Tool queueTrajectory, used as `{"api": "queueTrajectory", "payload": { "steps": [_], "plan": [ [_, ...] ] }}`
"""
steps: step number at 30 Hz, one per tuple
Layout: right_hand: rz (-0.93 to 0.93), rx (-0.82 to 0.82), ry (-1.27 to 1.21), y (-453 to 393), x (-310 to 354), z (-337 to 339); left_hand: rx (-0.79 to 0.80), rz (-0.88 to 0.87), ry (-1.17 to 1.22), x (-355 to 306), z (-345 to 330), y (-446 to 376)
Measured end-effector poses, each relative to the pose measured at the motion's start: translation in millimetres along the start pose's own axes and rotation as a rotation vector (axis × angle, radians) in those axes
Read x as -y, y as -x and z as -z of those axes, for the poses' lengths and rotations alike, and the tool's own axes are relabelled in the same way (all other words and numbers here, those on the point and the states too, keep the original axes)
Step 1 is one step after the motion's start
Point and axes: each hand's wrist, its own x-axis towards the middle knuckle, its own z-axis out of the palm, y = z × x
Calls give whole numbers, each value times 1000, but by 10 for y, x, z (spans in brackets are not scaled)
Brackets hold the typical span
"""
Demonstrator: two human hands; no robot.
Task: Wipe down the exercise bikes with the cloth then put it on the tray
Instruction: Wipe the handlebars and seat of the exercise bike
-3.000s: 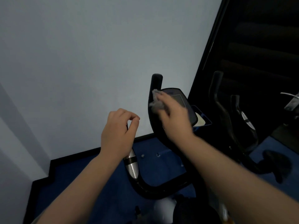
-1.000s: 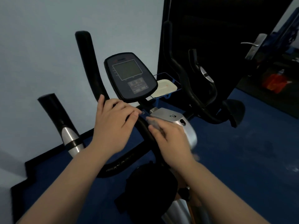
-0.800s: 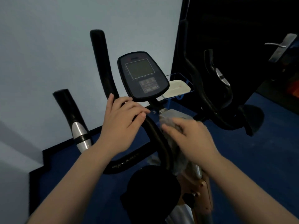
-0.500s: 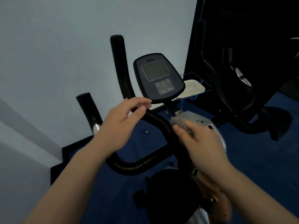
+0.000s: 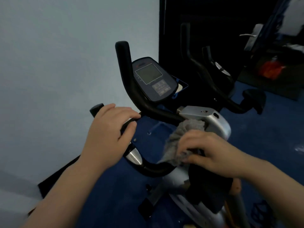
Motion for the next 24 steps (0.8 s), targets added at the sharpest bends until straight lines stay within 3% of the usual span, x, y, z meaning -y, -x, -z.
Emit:
{"api": "queueTrajectory", "payload": {
  "steps": [4, 6, 9, 14, 16, 18, 21, 24],
  "plan": [
    [-207, 24, -151, 200, 118, 51, 28, -93, -55, 104, -92, 98],
    [-252, -25, -69, 109, 184, 32, 3, -126, -44, 125, -141, 111],
    [-186, -28, 260, -96, 213, -8, -37, -128, -25, 120, -201, 111],
    [-49, 197, 519, -248, 106, 36, -114, -172, 57, 126, -177, 104],
    [-12, 209, 592, -249, 56, 28, -171, -208, 87, 180, -121, 93],
    [4, 197, 500, -256, 80, -49, -259, -203, 58, 260, -33, 28],
    [-28, 292, 147, -315, 170, -187, -291, -88, 26, 392, 74, -108],
    [7, 435, 224, -375, 104, -96, -232, 31, 76, 433, 47, -160]
  ]
}}
